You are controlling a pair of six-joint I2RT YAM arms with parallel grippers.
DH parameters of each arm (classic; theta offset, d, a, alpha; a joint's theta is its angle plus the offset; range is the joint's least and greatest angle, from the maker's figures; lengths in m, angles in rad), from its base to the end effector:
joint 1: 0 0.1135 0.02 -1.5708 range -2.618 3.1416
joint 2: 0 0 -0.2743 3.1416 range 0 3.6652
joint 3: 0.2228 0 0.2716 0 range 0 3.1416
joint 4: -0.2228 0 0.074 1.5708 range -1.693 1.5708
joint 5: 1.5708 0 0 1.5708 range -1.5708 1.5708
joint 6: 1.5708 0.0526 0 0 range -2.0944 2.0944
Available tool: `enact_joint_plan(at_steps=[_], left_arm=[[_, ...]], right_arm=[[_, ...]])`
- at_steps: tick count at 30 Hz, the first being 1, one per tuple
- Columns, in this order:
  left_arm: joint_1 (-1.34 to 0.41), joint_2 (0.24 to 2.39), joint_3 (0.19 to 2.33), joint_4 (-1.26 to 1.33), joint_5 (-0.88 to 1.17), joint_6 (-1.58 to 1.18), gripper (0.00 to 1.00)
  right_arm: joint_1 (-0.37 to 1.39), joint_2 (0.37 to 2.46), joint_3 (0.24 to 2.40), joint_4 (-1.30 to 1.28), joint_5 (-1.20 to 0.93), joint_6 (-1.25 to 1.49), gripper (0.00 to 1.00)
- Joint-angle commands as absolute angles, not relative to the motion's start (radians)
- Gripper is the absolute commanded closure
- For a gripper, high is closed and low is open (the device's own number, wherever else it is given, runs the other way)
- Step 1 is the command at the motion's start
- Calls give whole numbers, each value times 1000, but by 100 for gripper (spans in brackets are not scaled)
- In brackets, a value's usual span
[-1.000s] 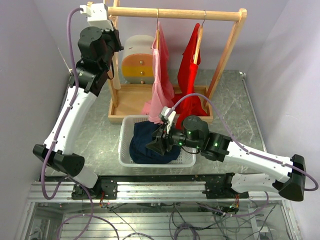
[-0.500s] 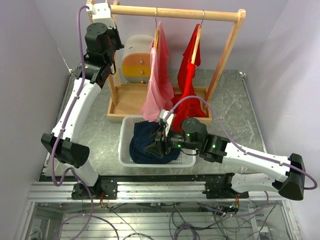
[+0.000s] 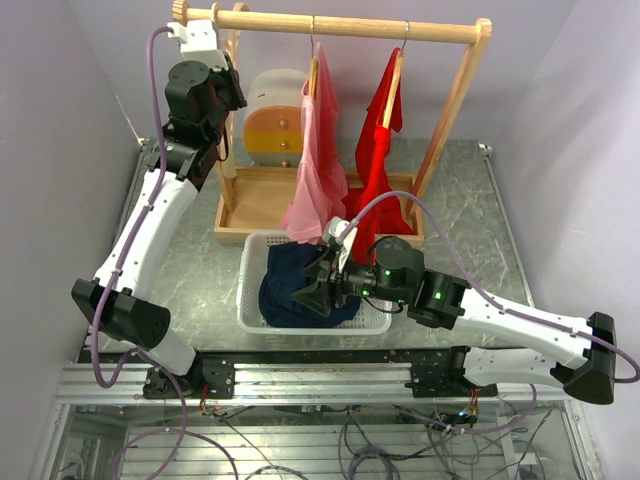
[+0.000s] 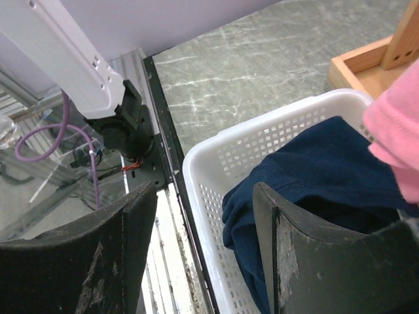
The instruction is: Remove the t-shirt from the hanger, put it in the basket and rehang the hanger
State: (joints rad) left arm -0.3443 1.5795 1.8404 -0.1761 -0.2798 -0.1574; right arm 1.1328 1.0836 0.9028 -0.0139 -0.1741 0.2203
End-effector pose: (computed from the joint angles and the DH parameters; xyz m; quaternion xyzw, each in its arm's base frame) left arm 0.3691 -0.1169 0.5246 -0.0397 0.6765 -0.0896 0.7298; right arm 0.1132 0.2632 0.3429 -0.3886 0.6665 0.4485 0.4512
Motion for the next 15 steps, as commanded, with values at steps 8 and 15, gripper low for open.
enact_joint_plan(at_steps=[8,15], left_arm=[[-339,1484,1759,-223,-249,-167,55],[-339,1438,1747,-235,-256,-166,41]], right_arm=[[1136,1036,958,-83,-39,170,38],[1135,1042,974,-119,58,161,36]])
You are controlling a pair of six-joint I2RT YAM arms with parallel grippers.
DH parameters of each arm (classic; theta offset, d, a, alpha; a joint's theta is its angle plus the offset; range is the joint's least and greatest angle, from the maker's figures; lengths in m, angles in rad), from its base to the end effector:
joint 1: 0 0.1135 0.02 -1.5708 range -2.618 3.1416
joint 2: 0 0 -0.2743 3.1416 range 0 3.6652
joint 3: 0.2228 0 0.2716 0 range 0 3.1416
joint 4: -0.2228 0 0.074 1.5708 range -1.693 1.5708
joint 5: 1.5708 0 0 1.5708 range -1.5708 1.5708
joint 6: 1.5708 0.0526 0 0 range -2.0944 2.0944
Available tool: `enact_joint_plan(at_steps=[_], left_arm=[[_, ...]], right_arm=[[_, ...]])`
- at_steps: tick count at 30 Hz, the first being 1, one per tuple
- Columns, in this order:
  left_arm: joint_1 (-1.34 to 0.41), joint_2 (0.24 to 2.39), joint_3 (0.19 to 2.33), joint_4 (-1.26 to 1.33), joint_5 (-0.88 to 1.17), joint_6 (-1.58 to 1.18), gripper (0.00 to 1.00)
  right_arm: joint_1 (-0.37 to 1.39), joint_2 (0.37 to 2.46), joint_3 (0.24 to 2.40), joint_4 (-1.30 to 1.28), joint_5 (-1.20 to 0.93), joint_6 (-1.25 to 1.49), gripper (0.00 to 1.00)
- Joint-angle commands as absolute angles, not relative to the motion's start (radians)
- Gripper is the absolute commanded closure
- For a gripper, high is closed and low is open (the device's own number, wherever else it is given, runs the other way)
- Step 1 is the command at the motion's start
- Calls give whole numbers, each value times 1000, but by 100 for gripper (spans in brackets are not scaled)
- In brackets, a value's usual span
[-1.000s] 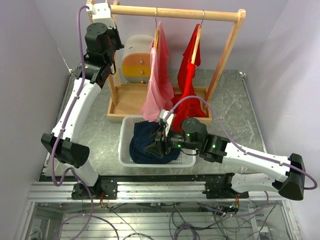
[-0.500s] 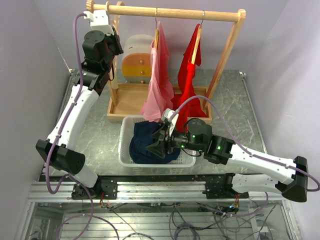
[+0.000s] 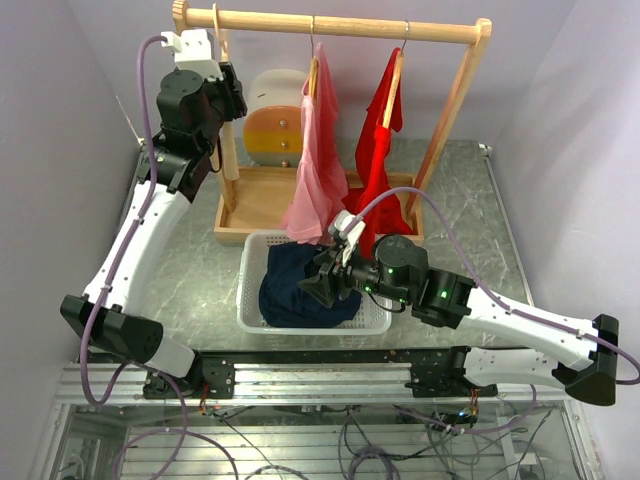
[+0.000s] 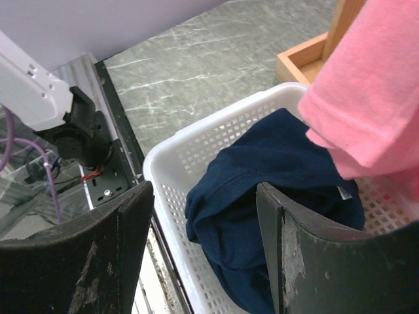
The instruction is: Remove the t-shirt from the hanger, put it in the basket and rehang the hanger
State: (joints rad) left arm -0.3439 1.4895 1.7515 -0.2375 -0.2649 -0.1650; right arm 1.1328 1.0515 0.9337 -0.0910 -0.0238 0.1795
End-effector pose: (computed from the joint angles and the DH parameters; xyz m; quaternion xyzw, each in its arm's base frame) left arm 0.3462 -0.1093 0.5165 -0.0323 0.6979 -0.0893 0.7098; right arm 0.1167 0.2521 0.3539 -0.3631 0.6869 0.3914 0.4932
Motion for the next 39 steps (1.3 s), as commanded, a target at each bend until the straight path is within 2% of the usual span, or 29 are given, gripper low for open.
enact_joint_plan(at_steps=[1,6,8,10,12,15,26,32,35,39], left_arm=[[-338,1429,1743,-233,-263,-166,39],[-339,1381,1719,-226,-273,-163,33],[-339,1361,1703,-209,-280,-162,27],[-339,1346,1691,-201,-299,-158,24],[-338,1336,1682,-201,-320,-147,16],[-339,1329,1681,-214,-362,-127,13],[-339,1296,1688,-245,-392,-124,11],[-339,1244,1725,-298,-385,-118,5],[-339,1211,1738,-300,-332,-106,4],[-359,1235,1803,-323,-163,-134,3]], right_arm=[[1136,1043,979,-125,73,159,36],[1135,1051,988,-143,140,150,32],[1135,1054,992,-149,160,148,32],[1135,1058,989,-142,175,145,31],[1134,1063,987,-138,200,144,31],[1134,1076,996,-144,235,145,31],[1135,1040,990,-169,317,166,30],[1135,1006,997,-200,371,176,31],[1135,987,992,-209,396,186,31],[1135,973,992,-227,440,194,31]])
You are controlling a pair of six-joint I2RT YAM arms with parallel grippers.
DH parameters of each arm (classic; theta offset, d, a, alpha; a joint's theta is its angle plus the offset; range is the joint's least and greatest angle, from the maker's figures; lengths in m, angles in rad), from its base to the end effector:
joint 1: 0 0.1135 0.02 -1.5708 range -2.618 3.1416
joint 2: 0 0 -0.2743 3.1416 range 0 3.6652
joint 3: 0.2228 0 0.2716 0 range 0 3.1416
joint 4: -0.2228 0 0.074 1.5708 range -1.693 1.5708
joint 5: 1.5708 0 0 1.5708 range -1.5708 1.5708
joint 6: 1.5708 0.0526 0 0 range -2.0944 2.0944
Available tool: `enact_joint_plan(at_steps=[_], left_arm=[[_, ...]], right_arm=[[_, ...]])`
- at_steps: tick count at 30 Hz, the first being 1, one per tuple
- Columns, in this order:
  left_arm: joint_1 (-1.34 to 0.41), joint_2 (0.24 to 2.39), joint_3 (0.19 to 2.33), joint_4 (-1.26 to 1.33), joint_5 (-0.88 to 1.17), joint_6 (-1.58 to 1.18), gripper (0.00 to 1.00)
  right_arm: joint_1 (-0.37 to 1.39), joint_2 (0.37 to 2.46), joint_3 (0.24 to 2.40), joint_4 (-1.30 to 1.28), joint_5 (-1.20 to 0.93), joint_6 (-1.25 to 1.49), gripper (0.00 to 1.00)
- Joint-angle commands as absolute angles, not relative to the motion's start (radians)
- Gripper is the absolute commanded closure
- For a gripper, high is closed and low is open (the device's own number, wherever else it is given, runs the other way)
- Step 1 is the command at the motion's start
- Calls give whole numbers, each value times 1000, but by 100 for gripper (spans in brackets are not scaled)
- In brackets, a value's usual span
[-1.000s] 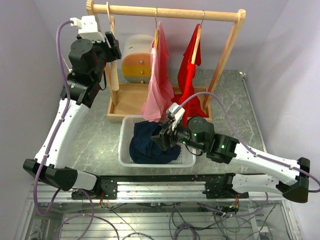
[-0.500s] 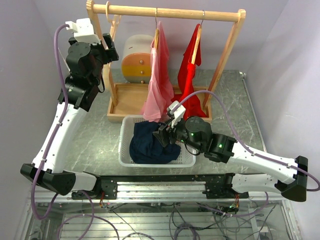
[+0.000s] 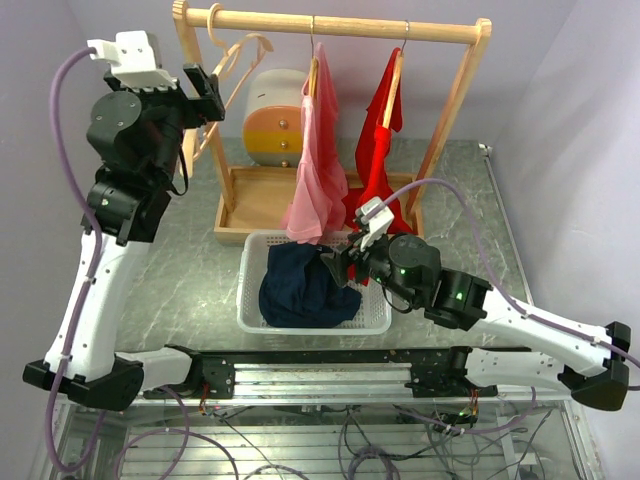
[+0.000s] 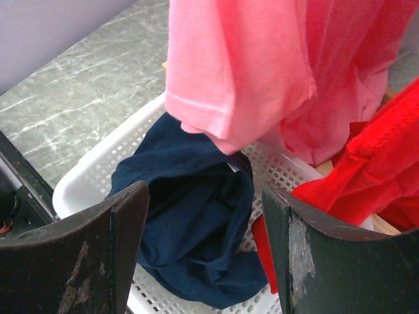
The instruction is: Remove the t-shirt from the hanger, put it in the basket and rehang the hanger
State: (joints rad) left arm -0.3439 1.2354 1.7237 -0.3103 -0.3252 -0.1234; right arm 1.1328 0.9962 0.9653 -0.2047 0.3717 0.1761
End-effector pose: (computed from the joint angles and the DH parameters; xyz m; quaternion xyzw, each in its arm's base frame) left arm 0.2480 -0.0710 0.5717 -0.0538 0.6428 -0.0743 0.7605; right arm 0.1264 0.2248 0.3668 -0.2537 0.7378 0.2552 0.5711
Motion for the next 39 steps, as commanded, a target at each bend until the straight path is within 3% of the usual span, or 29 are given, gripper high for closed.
enact_joint_plan(at_steps=[1,5,7,15,27,39], left_arm=[[-386,1247,1819,-320,-126,-136,3],[-640,1321,1904,-324,-221,-27,2],[-680,1393,1994,-353,-245,-16,2],[-686,1662,2257,-424,-281,1,7],[-685,1789,2313,-418,-325,-9,7],[-652,1831,2275,-380,-325,-29,28]], right_arm=[[1135,970,994,-233,452,195,31],[1135,951,997,-254,482,209,31],[1134,936,995,-261,484,224,31],[1135,875,967,-280,483,294,31],[1135,866,985,-311,491,309,31],[1135,885,982,-305,486,304,31]])
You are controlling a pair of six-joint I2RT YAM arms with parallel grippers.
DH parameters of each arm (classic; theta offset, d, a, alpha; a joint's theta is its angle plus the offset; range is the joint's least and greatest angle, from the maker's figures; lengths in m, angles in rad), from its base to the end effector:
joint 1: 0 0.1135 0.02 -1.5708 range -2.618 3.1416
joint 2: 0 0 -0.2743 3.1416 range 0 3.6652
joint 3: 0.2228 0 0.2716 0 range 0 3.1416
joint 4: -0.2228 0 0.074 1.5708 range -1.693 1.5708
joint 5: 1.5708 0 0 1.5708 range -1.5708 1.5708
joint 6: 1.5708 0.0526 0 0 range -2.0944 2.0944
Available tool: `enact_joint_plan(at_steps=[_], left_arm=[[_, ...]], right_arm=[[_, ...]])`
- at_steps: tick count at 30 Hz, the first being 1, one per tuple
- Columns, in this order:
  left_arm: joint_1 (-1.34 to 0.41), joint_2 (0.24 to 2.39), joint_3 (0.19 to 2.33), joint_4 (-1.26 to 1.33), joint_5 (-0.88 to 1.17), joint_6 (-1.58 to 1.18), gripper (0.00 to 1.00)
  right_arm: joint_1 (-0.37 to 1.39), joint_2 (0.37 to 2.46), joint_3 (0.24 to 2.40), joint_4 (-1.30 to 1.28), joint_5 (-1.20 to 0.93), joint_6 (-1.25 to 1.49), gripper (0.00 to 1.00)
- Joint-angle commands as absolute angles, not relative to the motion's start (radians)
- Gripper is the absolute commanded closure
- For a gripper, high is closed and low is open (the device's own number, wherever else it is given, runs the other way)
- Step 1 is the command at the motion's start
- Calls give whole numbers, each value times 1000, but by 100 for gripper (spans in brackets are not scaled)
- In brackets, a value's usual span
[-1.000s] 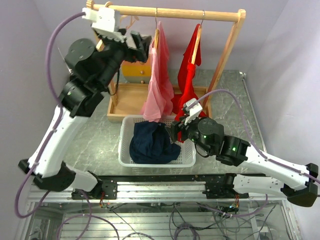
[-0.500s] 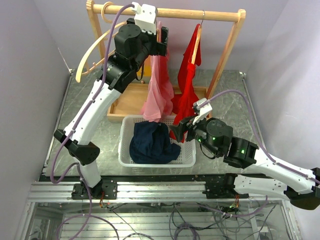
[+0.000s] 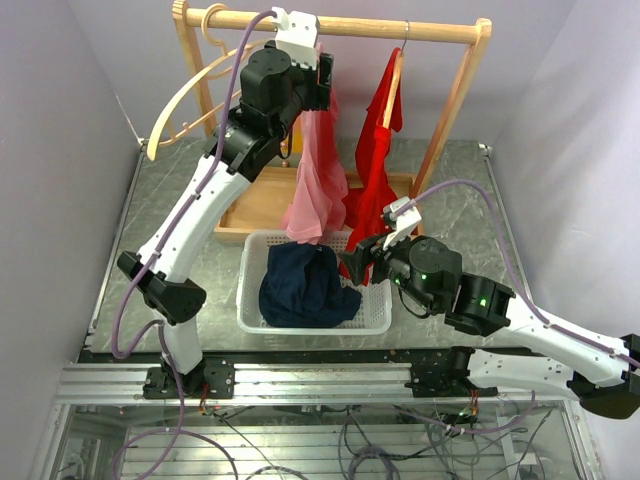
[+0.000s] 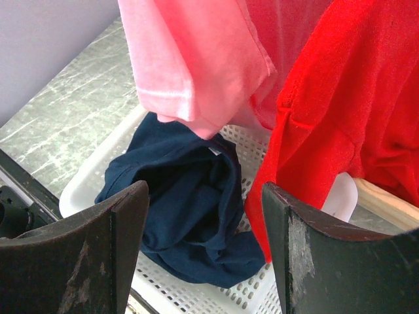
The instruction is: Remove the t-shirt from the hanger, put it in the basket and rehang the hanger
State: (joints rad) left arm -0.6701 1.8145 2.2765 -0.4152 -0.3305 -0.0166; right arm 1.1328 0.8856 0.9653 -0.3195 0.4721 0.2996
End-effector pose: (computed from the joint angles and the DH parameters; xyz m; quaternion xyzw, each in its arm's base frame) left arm 0.3399 -0.2476 0.5573 0.1059 0.6831 -0.1333 0.7102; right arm 0.1163 0.1919 0.3781 -0.1774 0.7578 0.2554 0.5736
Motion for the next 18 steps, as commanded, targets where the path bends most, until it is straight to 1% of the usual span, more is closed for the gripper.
enact_joint_plan(at_steps=[1,9,10,11,13,18], left_arm=[[-650,1835,2274,-381,-322,-31,28],[-637,1836,2242,-367,-309,-44,37],[-635,1834,2234,-363,-305,-47,39],[-633,1833,2226,-359,-301,-49,43],[-629,1830,2213,-349,-295,-52,55],[-625,1821,2188,-314,-290,-55,92]], right_arm=[[1135,886,981,-301,485,301,31],[1134,889,968,-288,476,301,31],[1135,887,967,-287,476,302,31],[1134,886,964,-285,474,303,31],[1134,881,962,-284,474,304,31],[1135,879,959,-282,471,307,30]])
